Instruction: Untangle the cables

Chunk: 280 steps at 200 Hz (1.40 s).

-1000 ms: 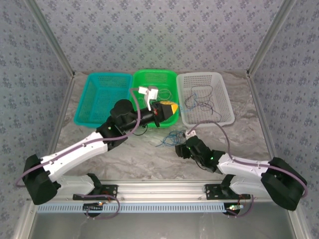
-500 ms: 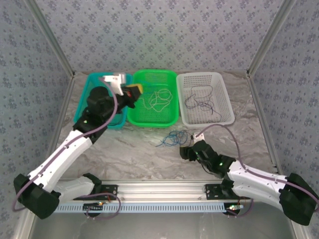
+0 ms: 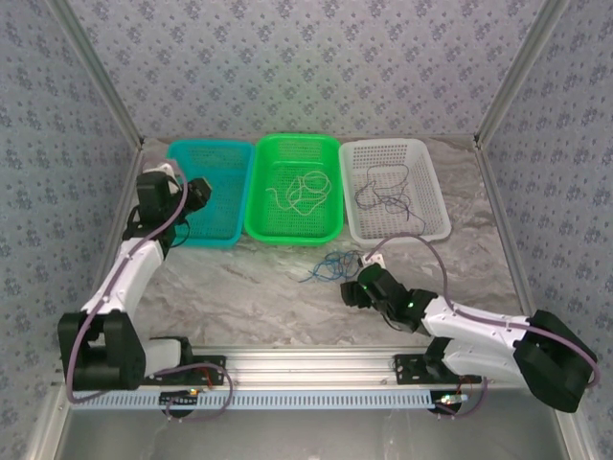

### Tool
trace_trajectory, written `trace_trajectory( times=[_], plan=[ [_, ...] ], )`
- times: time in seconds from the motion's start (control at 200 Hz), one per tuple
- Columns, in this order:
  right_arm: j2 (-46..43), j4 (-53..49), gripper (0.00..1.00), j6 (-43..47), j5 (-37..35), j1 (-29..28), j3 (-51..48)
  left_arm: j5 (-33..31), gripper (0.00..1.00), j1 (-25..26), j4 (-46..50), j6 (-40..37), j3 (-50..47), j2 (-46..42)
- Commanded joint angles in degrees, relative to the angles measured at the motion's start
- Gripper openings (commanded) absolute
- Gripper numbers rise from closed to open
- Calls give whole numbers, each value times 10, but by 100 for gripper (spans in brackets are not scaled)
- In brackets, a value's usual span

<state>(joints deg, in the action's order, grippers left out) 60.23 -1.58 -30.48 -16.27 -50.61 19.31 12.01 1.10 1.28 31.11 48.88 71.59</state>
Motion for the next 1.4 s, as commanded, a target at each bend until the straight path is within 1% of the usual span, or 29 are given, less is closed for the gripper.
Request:
trace_trajectory(
  times=[0.0,0.03,0.05,0.065,0.195,0.295,0.36,0.535,0.725,0.904,0.974,1.119,1.279,1.394],
  plan=[
    [4,-3,77,-5,-4,1,20,33,77,1,10,11,6,6],
    [5,-3,77,-5,-4,1,21,31,87,4,14,11,5,4],
    [4,-3,77,-5,-4,2,21,27,97,6,18,10,5,1],
    [4,-3,77,-5,-4,2,23,21,99,9,23,9,5,-1],
    [10,0,77,-6,3,7,30,-42,100,32,55,-6,-1,-38],
    [33,12,76,2,18,9,47,-54,99,50,56,-4,-13,-65],
    [53,10,76,6,16,10,65,-68,100,72,64,-13,-18,-79],
    [98,28,76,15,36,20,91,-99,99,168,60,-72,-48,-115],
    [165,3,75,0,41,33,125,-107,99,271,34,-94,-102,-145],
    [226,-23,74,-1,48,33,153,-131,99,343,45,-125,-117,-154],
    [241,-30,69,-1,54,33,155,-146,99,356,50,-129,-120,-158],
    [239,-31,58,-19,66,33,128,-172,100,357,44,-128,-134,-183],
    [215,-44,45,-36,72,27,98,-167,100,357,41,-125,-137,-189],
    [181,-72,40,-40,71,16,86,-157,99,356,42,-126,-133,-180]
  ],
)
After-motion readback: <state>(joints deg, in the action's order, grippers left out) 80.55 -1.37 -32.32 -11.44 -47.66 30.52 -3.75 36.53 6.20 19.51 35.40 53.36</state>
